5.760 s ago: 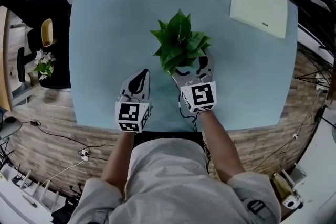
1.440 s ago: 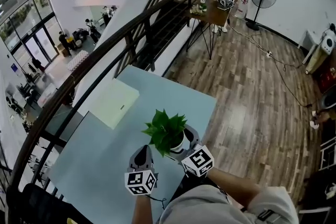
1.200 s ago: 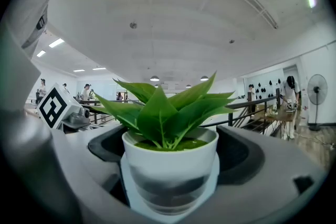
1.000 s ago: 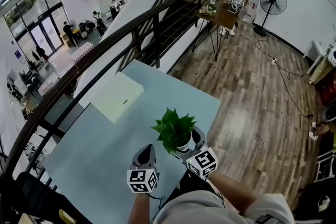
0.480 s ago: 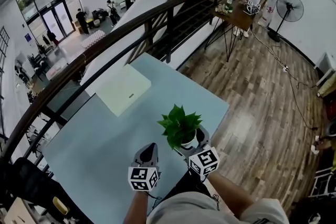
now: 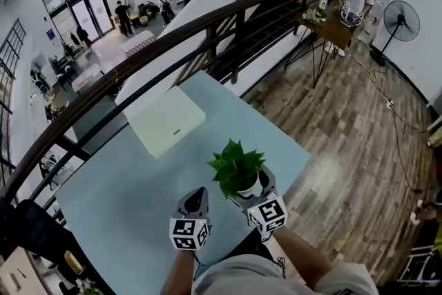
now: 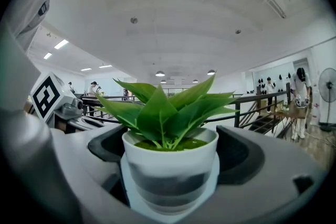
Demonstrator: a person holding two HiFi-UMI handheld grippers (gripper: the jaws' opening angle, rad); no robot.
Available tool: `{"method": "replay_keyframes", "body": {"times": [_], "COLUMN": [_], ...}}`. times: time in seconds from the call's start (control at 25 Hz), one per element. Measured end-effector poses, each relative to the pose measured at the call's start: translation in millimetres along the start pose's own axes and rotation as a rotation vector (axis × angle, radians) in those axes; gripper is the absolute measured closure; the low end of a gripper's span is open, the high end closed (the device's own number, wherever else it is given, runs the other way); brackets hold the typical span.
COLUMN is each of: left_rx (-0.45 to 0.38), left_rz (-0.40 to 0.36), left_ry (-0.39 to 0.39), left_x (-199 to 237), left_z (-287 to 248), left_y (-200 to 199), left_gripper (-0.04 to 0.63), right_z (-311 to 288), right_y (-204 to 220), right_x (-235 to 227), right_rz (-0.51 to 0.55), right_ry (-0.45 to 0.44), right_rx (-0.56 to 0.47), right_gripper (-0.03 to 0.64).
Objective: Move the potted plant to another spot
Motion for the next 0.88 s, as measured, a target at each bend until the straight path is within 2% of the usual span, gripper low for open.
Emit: {"method": "replay_keyframes", "body": {"times": [0.16, 0.4, 0.64, 0.88], "left_rx": [0.004, 0.013, 0.024, 0.057], "left_rz": [0.025, 0.046, 0.068, 0.107], "left_ry": [-0.052, -0.111, -0.173, -0.232], "left_x": [15.2, 29.1, 42.4, 62.5], "left_z": [-21.9, -44.8, -71.3, -90.2], "left_y": [-4.9, -13.3, -16.2, -16.4], "left_gripper": [0.583, 0.583, 0.583, 0.583], "right_z": [-29.3, -67.6, -103.3, -145.5], "right_y": [-1.6, -20.2, -11.2, 3.8], "right_x": [-20.5, -40.7, -65.1, -70.7], "right_rz": [0.028, 0.138, 0.153, 0.191], "right_ry": [-0.054, -0.163, -0.255, -0.365], "right_rx": [0.005, -0.014, 0.004, 0.036], "right_gripper": [0.092, 0.092, 0.092, 0.092]}}
Point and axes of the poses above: the fingertips, and each gripper's own axes: z backward along the fingers, x to its left, y out of its underside, the point moved 1 cm from there along z, backward along the fingers, and after that the axes turned 6 degrees about y, right-handed, at the moved point
